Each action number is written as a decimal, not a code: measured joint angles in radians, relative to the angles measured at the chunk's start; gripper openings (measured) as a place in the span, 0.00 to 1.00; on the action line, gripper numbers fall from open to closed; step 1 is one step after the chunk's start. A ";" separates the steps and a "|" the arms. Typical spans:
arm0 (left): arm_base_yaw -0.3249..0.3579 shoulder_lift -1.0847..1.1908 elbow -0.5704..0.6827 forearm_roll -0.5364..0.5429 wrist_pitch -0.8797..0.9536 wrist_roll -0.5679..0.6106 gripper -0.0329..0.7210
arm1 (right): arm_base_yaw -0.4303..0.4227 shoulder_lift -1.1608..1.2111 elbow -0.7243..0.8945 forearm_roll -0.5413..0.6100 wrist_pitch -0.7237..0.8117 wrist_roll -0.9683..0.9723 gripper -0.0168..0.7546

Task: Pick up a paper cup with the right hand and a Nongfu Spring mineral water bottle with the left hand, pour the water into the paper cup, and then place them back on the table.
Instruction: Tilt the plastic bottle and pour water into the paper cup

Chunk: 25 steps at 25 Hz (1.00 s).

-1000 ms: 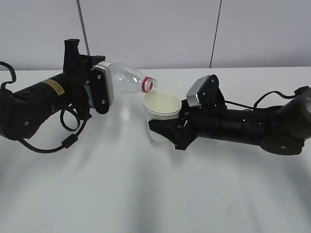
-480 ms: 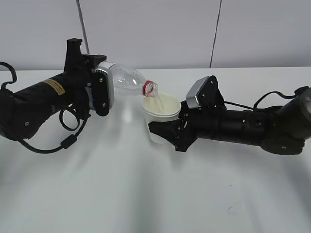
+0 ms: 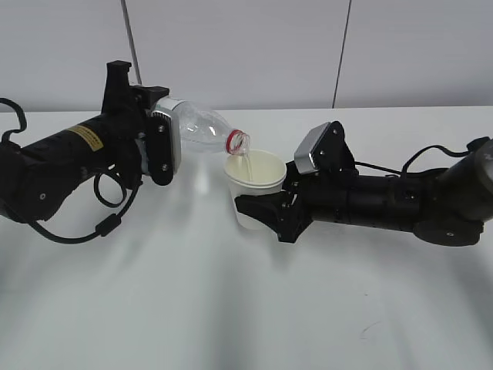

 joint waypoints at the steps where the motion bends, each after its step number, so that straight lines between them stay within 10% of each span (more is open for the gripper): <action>1: 0.000 0.000 0.000 0.000 0.000 0.001 0.59 | 0.000 0.000 0.000 -0.001 0.000 0.000 0.68; 25: 0.000 -0.001 0.000 -0.029 -0.036 0.064 0.59 | 0.000 0.000 0.000 -0.003 0.004 0.003 0.68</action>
